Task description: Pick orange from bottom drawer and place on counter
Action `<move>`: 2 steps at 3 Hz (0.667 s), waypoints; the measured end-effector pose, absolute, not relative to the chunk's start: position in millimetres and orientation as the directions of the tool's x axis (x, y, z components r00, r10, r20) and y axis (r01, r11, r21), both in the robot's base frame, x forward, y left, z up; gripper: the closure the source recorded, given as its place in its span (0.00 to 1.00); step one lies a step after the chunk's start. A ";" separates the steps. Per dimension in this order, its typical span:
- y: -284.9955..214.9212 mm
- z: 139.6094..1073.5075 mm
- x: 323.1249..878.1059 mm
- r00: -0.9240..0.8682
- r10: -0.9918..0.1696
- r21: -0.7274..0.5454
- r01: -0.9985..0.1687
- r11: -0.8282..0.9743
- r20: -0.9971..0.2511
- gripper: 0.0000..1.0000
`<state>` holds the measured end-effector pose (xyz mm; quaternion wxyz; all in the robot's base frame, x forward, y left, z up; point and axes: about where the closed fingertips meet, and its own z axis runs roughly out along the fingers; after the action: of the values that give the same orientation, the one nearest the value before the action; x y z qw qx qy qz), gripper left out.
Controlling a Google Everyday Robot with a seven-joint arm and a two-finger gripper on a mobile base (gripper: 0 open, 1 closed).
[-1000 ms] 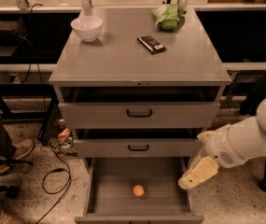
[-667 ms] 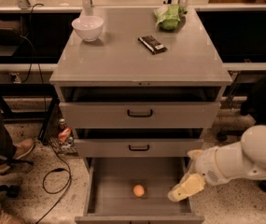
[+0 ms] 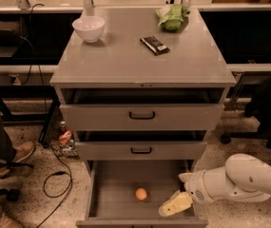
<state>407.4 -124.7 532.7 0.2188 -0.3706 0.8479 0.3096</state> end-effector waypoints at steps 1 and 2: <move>-124.7 532.7 407.4 -0.630 -0.493 0.363 -0.764 0.534 -0.600 0.00; -138.2 499.8 418.1 -0.615 -0.485 0.337 -0.769 0.542 -0.622 0.00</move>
Offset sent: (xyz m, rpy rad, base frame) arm 0.0354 -0.0467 -0.1042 0.0020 -0.1135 -0.0456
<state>418.1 -138.2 499.8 0.2354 -0.3705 0.8461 0.3025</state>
